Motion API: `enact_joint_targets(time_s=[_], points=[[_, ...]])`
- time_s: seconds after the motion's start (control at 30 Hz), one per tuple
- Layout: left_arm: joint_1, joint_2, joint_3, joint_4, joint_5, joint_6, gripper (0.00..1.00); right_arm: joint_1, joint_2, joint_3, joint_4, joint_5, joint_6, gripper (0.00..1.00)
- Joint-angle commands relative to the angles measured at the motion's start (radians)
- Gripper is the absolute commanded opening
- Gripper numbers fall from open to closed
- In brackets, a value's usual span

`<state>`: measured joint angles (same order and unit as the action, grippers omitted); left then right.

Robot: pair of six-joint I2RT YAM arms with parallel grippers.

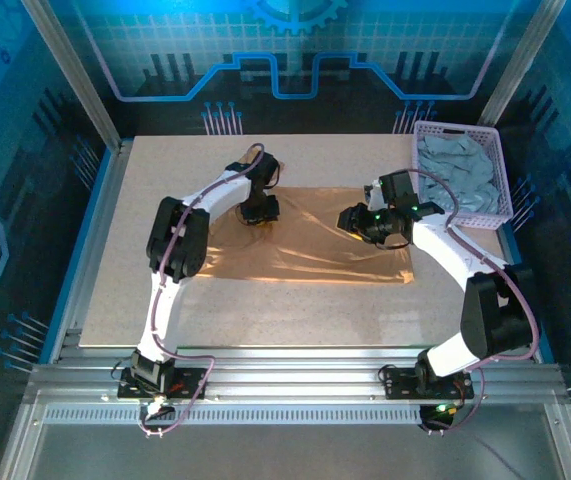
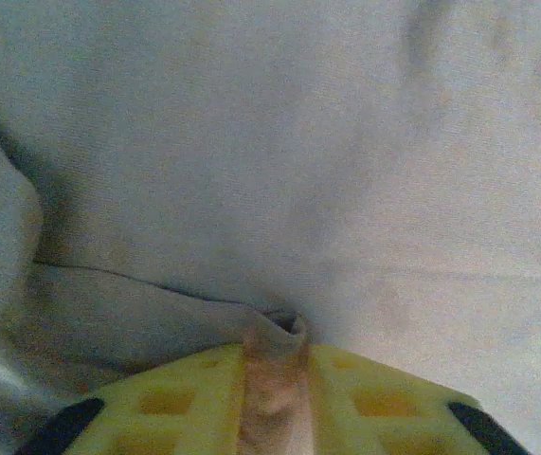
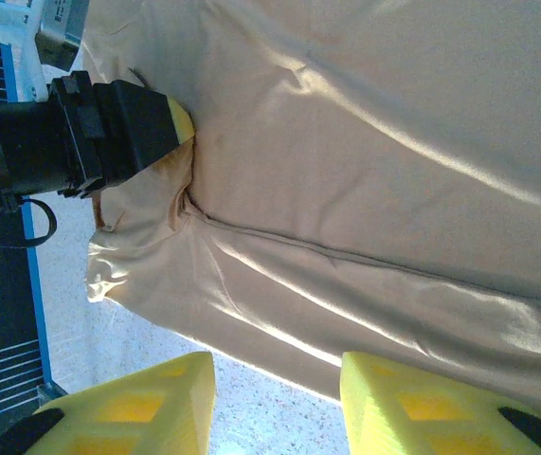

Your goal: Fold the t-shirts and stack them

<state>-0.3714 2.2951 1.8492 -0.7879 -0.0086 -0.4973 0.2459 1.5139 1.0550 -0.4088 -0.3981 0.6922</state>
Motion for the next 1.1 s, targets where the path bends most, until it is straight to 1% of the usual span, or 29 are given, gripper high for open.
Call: enact_joint_targets(time_s=[0.0, 0.13, 0.33, 0.5, 0.67, 1.07], points=[[-0.006, 0.038, 0.03, -0.017, -0.025, 0.018, 0.16, -0.009, -0.026, -0.022, -0.001, -0.017, 0.015, 0.4], [-0.023, 0.007, 0.028, -0.012, -0.041, 0.026, 0.04, -0.009, -0.033, -0.03, -0.004, -0.015, 0.013, 0.39], [-0.043, -0.05, 0.014, -0.033, -0.106, 0.023, 0.0, -0.009, -0.025, -0.038, 0.0, -0.017, 0.015, 0.39], [-0.053, -0.066, 0.001, -0.037, -0.131, 0.035, 0.0, -0.009, -0.01, -0.031, 0.006, -0.024, 0.015, 0.38], [-0.073, -0.088, 0.01, -0.05, -0.189, 0.052, 0.0, -0.01, -0.001, -0.026, 0.007, -0.027, 0.015, 0.38], [-0.115, -0.076, 0.007, -0.033, -0.205, 0.106, 0.0, -0.003, 0.007, -0.036, 0.008, -0.017, 0.02, 0.38]])
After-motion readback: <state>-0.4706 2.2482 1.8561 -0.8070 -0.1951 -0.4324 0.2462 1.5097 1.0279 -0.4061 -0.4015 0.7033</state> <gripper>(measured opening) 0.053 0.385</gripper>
